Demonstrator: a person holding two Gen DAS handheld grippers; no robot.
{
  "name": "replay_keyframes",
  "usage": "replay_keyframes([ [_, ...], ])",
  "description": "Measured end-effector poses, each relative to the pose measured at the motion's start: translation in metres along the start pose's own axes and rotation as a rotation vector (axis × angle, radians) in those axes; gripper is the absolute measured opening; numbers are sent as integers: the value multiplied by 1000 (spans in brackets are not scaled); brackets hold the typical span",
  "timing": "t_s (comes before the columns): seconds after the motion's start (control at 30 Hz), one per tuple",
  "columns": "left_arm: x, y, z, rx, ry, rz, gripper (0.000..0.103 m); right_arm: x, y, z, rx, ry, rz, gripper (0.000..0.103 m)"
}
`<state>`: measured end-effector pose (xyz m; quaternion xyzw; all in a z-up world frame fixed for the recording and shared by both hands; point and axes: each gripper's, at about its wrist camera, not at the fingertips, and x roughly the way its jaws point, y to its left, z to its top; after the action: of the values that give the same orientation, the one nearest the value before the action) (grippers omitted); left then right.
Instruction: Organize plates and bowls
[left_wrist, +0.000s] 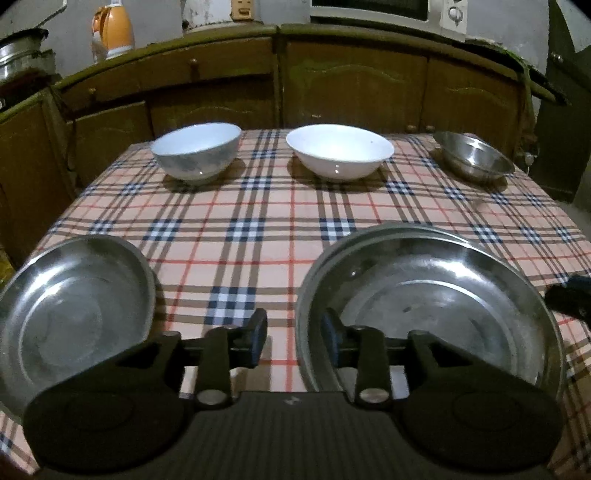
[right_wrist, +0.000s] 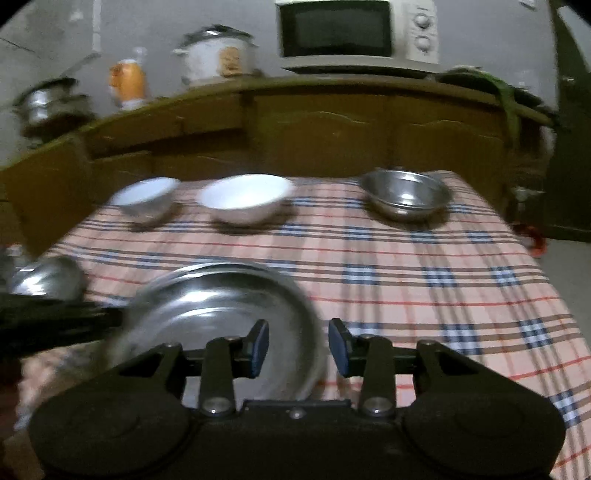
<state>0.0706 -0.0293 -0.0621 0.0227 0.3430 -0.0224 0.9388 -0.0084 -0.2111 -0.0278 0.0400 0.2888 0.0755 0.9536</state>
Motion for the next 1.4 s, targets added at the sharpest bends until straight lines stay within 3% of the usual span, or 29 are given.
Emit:
replay_keyframes([
  [0.17, -11, 5, -1, 1, -16, 0, 40, -32, 27, -17, -115, 3, 176, 45],
  [0.3, -17, 9, -1, 0, -25, 3, 41, -40, 44, -31, -192, 25, 213, 45],
  [0.5, -22, 20, -4, -22, -26, 11, 41, -26, 59, -43, -275, 65, 182, 47],
  [0.7, -27, 32, -6, -36, -31, 24, 41, -10, 58, -41, -278, 84, 117, 48],
  [0.97, -35, 54, -8, -72, -45, 49, 41, -12, 74, -21, -248, 40, 165, 51],
  [1.07, -39, 64, -9, -86, -49, 63, 42, -7, 84, -11, -227, 28, 183, 57],
  [1.17, -43, 76, -11, -101, -53, 84, 42, -4, 95, -3, -212, 11, 191, 69],
  [1.4, -49, 110, -15, -141, -54, 141, 43, 14, 128, 15, -172, 23, 195, 74],
])
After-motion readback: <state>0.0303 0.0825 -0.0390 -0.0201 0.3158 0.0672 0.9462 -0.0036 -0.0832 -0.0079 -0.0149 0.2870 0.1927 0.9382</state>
